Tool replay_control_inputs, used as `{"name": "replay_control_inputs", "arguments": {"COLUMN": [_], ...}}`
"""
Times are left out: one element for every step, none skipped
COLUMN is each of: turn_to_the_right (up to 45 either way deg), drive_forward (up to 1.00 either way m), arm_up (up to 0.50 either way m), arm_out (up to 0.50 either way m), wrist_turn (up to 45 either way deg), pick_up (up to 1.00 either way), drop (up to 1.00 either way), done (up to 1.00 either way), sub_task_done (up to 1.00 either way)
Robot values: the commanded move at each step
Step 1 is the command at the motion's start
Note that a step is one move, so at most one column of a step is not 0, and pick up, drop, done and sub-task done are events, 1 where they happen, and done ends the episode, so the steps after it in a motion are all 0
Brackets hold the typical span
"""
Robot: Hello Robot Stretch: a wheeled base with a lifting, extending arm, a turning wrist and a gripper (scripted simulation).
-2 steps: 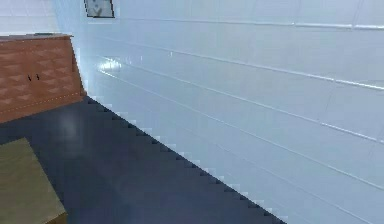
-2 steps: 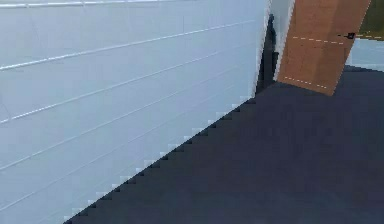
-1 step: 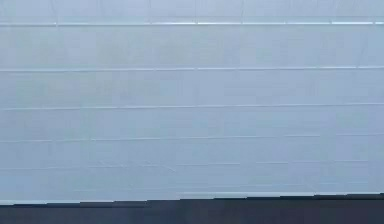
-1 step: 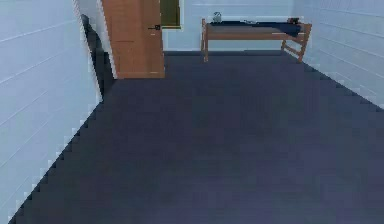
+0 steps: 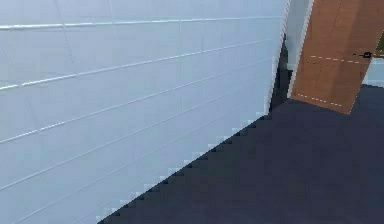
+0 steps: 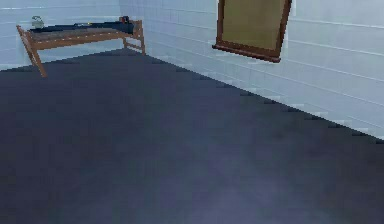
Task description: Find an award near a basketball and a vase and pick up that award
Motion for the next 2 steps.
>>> {"name": "replay_control_inputs", "arguments": {"turn_to_the_right": [0.0,-45.0], "drive_forward": [0.05,0.0], "arm_up": [0.0,0.0], "arm_out": [0.0,0.0], "wrist_turn": [0.0,0.0], "pick_up": [0.0,0.0], "drop": [0.0,0.0], "done": [0.0,0.0], "sub_task_done": [0.0,0.0]}}
